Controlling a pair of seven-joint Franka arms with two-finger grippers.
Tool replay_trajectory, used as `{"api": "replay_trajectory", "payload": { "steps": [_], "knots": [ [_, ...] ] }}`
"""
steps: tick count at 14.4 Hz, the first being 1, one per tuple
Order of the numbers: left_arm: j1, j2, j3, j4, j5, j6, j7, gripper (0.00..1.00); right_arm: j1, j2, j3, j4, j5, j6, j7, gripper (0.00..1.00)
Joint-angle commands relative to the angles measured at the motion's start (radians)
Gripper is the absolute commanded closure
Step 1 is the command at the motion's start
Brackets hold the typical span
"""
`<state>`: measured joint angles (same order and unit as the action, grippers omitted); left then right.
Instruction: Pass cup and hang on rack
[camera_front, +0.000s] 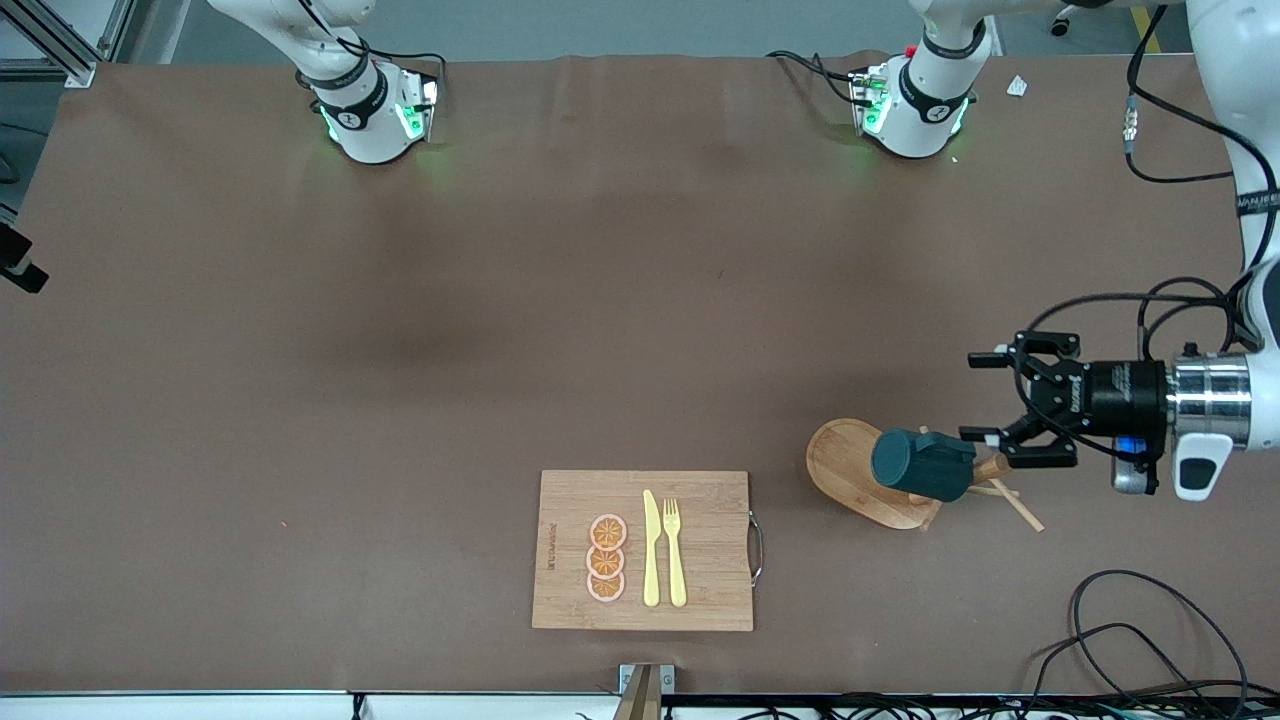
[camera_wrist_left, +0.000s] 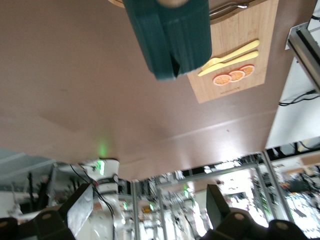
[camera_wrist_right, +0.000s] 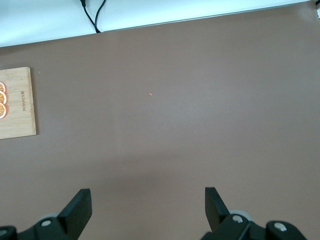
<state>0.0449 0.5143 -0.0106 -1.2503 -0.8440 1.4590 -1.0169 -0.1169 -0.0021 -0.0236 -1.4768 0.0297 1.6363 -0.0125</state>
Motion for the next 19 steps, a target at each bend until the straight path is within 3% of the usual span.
{"api": "replay_trajectory", "payload": {
  "steps": [1, 8, 12, 16, 19],
  "knots": [
    [-0.045, -0.048, 0.005, -0.014, 0.132, 0.012, 0.043, 0.00, -0.023, -0.015, 0.018, -0.007, -0.008, -0.004, -0.004, 0.00],
    [-0.141, -0.152, -0.003, -0.017, 0.492, 0.017, 0.194, 0.00, -0.029, -0.015, 0.018, -0.004, -0.007, -0.006, -0.004, 0.00],
    [-0.142, -0.166, -0.066, -0.017, 0.704, 0.015, 0.271, 0.00, -0.027, -0.015, 0.019, -0.005, -0.005, -0.012, -0.004, 0.00],
    [-0.137, -0.244, -0.069, -0.018, 0.897, 0.009, 0.452, 0.00, -0.015, -0.006, 0.021, -0.007, -0.005, -0.050, -0.004, 0.00],
    [-0.085, -0.342, -0.071, -0.041, 0.919, -0.005, 0.636, 0.00, -0.017, -0.004, 0.022, -0.005, -0.005, -0.050, -0.004, 0.00]
  ]
}}
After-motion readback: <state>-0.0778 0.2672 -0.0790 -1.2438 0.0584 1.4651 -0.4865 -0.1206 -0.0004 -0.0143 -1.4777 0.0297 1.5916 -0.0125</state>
